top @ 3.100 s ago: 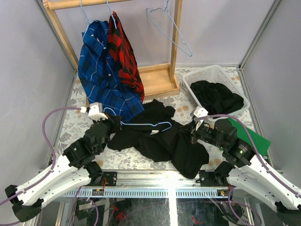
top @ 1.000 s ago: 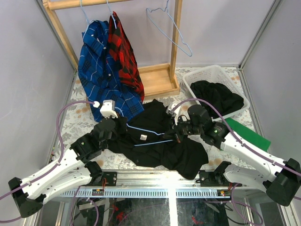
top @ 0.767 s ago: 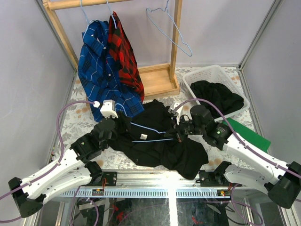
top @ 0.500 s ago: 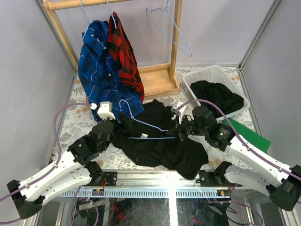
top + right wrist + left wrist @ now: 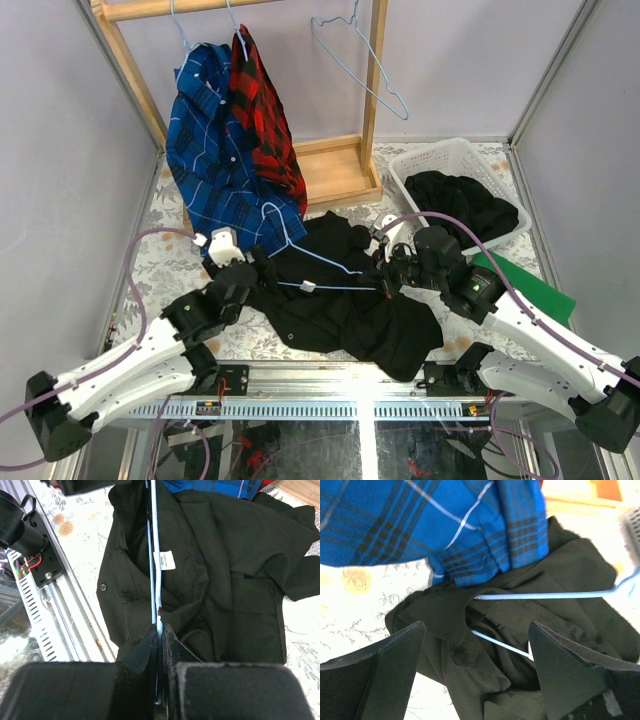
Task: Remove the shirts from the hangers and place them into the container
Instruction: Remove the shirt from the hanger.
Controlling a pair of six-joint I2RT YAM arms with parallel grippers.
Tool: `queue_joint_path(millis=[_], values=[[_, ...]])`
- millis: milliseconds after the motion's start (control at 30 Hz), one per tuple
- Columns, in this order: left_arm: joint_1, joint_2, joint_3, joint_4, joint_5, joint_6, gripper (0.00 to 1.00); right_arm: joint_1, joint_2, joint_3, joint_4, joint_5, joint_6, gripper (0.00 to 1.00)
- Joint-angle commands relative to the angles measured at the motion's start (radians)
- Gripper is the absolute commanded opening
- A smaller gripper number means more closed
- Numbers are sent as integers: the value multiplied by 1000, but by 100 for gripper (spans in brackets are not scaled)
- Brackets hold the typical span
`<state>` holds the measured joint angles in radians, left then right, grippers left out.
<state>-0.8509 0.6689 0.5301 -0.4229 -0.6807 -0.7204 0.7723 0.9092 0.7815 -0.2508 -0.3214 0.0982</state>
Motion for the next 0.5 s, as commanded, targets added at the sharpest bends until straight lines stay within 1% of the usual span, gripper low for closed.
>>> queue_joint_path(millis=[0,67,167,267,367,400,467], values=[[3,117,-18,15,-61,-103,79,-2,-29,24,43,32,3,0],[6,160,-25,38,-60,-112,68,-1,-36,22,39,28,2,0],[35,201,-34,52,-36,-115,60,-2,-44,18,32,16,-1,0],[100,207,-45,61,24,-118,56,-1,-46,13,26,18,-5,0],[153,189,-65,81,63,-110,50,-2,-46,16,27,12,-7,0],[164,182,-71,83,70,-110,47,-1,-46,16,29,4,-9,0],[179,165,-81,86,78,-111,38,-1,-52,15,31,-11,-9,0]])
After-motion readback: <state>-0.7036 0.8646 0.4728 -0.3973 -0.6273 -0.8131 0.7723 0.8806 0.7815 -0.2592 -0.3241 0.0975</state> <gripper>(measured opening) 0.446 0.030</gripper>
